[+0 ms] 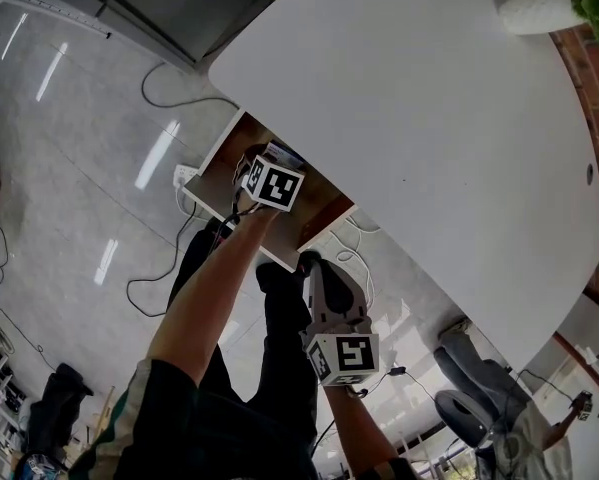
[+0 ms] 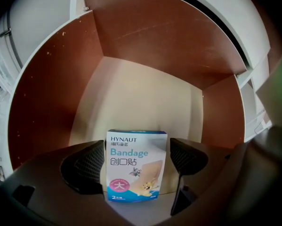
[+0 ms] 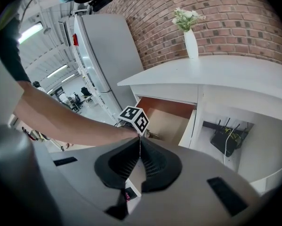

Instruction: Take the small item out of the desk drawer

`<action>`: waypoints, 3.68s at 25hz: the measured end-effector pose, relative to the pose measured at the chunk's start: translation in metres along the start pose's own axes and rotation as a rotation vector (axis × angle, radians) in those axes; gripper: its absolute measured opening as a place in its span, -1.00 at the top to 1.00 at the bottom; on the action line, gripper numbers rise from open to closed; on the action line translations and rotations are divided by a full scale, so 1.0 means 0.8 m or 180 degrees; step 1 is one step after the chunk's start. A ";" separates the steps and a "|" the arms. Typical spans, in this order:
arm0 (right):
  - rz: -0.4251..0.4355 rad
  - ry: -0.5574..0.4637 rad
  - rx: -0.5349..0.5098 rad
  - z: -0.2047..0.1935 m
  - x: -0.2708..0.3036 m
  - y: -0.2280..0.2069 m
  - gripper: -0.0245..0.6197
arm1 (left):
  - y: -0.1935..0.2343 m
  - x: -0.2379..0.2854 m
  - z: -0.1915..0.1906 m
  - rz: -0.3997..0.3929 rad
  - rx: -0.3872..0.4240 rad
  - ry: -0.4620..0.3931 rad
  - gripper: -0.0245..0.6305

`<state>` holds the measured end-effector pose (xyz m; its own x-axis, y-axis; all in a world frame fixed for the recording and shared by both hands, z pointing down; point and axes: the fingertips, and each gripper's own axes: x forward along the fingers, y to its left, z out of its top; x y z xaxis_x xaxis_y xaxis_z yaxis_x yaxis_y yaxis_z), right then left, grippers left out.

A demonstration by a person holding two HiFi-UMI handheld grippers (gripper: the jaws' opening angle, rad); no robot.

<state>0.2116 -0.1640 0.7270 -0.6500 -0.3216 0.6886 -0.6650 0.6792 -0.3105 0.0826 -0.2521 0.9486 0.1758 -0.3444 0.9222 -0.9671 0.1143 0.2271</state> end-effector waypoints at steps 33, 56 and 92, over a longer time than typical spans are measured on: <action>-0.0031 -0.0136 0.0183 0.012 -0.019 0.017 0.85 | 0.002 -0.030 0.011 0.0116 0.0018 -0.0319 -0.40; -0.0250 -0.0441 0.0329 0.060 -0.072 0.062 0.85 | -0.031 -0.188 0.008 -0.0172 0.0482 -0.0523 -0.40; -0.0725 -0.1593 -0.0153 0.283 -0.205 0.150 0.85 | -0.068 -0.590 0.124 -0.0442 0.1783 -0.2049 -0.39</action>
<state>0.1554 -0.1793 0.4282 -0.5949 -0.7304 0.3356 -0.7994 0.5814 -0.1516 0.0338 -0.1880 0.4702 0.3247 -0.8013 0.5024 -0.9223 -0.3859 -0.0194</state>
